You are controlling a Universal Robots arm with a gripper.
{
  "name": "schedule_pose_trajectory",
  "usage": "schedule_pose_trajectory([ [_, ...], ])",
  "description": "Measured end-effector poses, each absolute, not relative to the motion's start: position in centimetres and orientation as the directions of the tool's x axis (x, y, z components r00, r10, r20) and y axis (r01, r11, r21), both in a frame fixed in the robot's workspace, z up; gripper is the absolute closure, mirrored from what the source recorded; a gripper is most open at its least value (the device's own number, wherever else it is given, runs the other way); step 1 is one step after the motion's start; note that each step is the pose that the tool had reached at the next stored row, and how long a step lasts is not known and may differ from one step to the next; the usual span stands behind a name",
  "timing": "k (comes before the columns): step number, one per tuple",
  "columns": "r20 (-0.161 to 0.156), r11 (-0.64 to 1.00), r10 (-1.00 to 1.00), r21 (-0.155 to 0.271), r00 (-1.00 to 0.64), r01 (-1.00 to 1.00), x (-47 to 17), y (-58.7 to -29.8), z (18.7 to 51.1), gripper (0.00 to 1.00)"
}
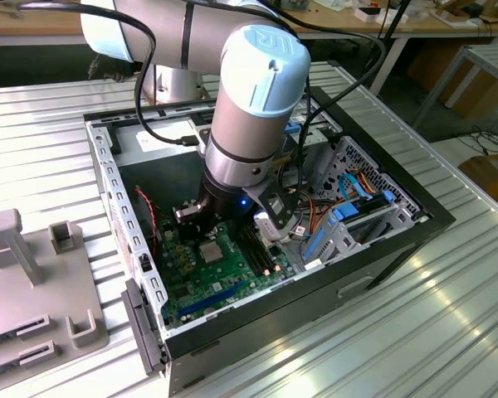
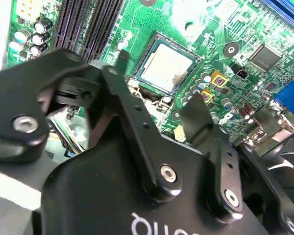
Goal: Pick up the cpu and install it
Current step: 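Place the cpu into insertion slot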
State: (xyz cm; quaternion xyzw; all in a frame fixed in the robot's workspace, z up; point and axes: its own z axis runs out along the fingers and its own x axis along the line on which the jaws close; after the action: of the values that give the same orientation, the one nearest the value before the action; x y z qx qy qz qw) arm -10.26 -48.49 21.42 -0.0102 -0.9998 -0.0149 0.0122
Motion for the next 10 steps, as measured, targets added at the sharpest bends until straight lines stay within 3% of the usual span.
schedule_pose_trajectory([
  [1,0.025,0.999,0.02,0.03,-0.999,0.021,-10.26,-48.49,21.42,0.35],
  [5,0.025,0.999,0.02,0.03,-0.999,0.021,-10.26,-48.5,21.42,0.58],
  [6,0.025,0.999,0.02,0.03,-0.999,0.021,-10.26,-48.5,21.42,0.58],
  [10,0.025,0.999,0.02,0.029,-0.999,0.021,-10.27,-48.5,22.07,0.77],
])
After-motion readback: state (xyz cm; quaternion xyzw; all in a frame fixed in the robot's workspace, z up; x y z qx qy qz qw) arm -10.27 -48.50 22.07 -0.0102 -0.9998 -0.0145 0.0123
